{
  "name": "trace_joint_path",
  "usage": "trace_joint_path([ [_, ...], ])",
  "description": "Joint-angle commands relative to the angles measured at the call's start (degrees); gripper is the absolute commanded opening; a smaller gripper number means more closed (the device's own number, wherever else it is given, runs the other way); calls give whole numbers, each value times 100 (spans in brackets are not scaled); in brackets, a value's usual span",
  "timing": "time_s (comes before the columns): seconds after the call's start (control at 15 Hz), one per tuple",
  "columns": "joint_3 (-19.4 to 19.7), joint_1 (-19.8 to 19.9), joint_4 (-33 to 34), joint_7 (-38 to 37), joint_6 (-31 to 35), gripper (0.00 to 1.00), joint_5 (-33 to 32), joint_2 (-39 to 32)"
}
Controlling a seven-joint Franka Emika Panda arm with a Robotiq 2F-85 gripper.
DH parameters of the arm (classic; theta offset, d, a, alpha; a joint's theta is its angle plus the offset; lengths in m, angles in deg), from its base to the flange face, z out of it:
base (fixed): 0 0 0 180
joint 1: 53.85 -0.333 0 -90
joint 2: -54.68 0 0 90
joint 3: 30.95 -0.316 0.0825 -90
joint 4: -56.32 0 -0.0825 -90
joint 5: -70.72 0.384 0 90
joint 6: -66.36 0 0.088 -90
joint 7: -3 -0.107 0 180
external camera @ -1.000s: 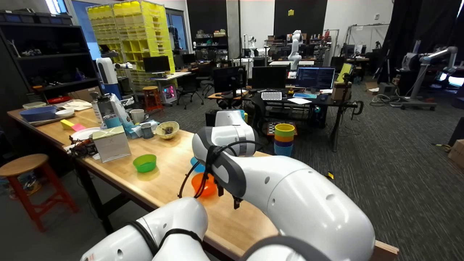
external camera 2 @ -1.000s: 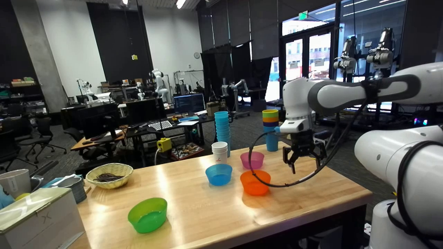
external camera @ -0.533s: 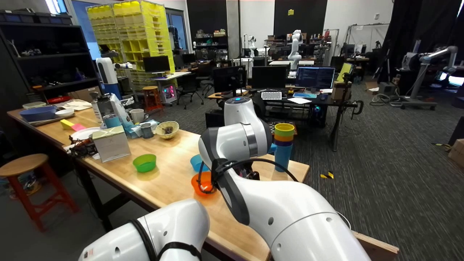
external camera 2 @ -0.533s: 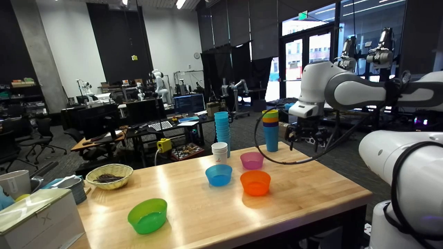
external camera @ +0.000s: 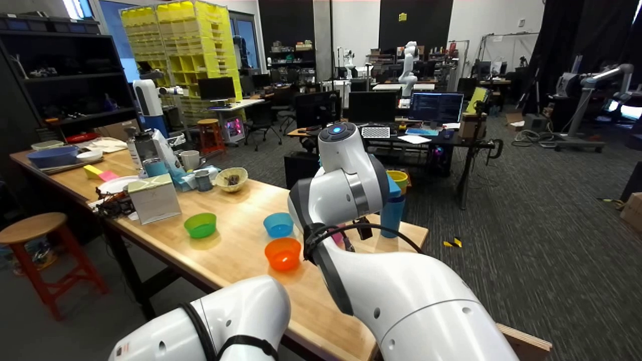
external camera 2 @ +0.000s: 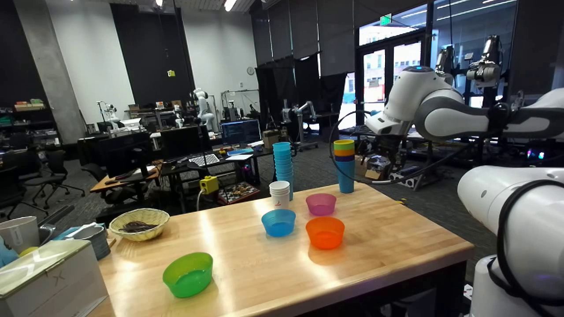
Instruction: Put the purple bowl inside the orange bowl
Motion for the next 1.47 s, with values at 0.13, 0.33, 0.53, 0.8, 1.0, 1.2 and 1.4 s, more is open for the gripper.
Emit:
trace_joint_path([
  [0.13,-118,122,-231,-1486,295,100,-1372,48],
  [0.33,-14,-41,-114,-1320,207,100,-1243,6],
  [0.53,-20,-40,-138,-1393,207,100,-1278,8],
  [0.8,-20,-39,-138,-1398,207,100,-1278,9],
  [1.0,-20,-39,-138,-1399,207,100,-1278,9],
  [1.2,-129,-150,-127,-1593,105,100,-1486,128],
  [1.4,-272,-355,-95,-1915,67,100,-1902,280],
])
